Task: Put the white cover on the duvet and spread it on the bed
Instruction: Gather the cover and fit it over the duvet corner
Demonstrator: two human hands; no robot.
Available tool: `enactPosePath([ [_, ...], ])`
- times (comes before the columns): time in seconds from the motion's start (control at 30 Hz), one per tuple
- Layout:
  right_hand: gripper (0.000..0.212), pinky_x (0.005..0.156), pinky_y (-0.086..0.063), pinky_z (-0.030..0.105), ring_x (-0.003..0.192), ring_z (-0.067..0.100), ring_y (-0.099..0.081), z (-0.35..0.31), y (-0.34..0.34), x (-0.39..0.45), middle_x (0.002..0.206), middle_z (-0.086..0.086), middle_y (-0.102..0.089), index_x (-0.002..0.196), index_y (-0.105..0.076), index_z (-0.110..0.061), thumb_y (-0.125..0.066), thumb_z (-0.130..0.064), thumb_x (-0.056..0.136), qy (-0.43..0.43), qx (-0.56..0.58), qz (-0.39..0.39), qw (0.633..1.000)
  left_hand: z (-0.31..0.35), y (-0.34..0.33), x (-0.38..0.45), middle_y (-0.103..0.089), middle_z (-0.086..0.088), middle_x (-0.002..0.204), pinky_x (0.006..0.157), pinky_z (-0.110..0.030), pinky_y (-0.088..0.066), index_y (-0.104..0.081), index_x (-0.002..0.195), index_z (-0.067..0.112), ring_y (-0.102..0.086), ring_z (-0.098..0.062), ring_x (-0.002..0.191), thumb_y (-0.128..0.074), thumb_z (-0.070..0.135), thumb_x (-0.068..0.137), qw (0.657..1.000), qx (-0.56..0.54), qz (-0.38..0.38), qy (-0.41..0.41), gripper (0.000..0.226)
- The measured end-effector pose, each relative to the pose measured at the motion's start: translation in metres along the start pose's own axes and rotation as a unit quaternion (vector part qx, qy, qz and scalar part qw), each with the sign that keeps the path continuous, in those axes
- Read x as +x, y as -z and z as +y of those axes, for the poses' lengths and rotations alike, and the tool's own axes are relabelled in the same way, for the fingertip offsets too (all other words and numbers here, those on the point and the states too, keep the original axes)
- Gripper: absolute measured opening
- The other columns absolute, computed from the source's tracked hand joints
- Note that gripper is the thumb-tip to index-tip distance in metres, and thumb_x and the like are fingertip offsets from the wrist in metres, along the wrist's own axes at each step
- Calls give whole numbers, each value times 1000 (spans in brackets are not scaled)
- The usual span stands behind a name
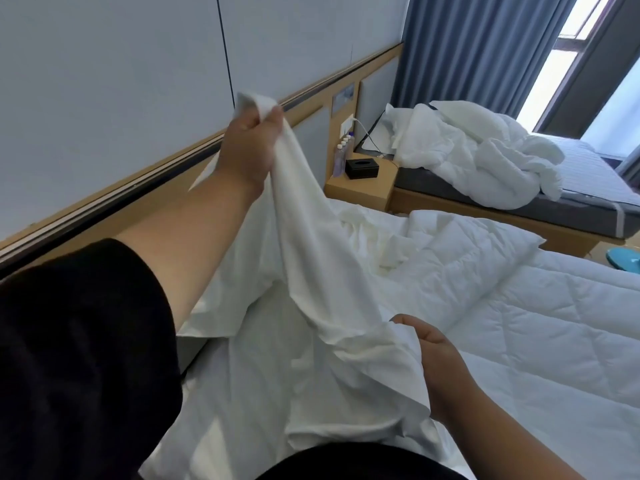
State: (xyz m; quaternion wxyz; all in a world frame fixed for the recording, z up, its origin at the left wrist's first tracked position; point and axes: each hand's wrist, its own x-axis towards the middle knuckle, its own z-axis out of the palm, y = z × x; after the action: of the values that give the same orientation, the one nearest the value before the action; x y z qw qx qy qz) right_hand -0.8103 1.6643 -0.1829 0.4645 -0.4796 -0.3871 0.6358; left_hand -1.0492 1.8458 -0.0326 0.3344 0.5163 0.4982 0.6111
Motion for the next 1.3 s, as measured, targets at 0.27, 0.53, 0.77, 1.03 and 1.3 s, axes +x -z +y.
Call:
enactPosePath([
  [0.27,20,46,-38,23,50,16,-40,-10,-5,-6,57,6,-42,63,-49,-2,-61,7,76,31,37,32,998,9,-69,-36,-66,13,126,106,-37,-45,-72,110,30,-60,-10,118,-49,47,99,921,56,-386,-12,31],
  [0.53,26,68,-49,37,73,25,-58,-3,11,-1,74,9,-63,73,-67,-13,-56,-5,95,35,14,162,986,-134,-26,-163,-70,1,81,85,-49,-54,-69,86,14,-63,-16,74,-57,31,99,924,144,-290,203,24],
  [0.77,28,95,-56,50,104,30,-69,13,1,11,103,6,-76,93,-78,-23,-52,-19,101,-21,-20,157,987,-141,-25,-208,-48,29,136,107,-26,-40,-42,137,52,-46,9,124,-67,66,77,898,196,-369,137,67],
  [1.03,25,72,-50,32,77,13,-62,3,0,7,83,0,-69,82,-66,-15,-48,-15,99,64,-202,175,962,-137,-32,-217,-73,18,104,94,-30,-54,-71,103,36,-67,0,98,-55,55,94,905,87,-327,257,26],
  [1.3,24,65,-44,33,63,11,-50,-28,-14,-31,70,-2,-55,77,-46,-18,-49,-27,99,76,-454,114,880,-139,-36,-201,-69,2,82,76,-34,-52,-63,84,15,-65,-17,82,-49,38,100,949,156,-187,199,32],
])
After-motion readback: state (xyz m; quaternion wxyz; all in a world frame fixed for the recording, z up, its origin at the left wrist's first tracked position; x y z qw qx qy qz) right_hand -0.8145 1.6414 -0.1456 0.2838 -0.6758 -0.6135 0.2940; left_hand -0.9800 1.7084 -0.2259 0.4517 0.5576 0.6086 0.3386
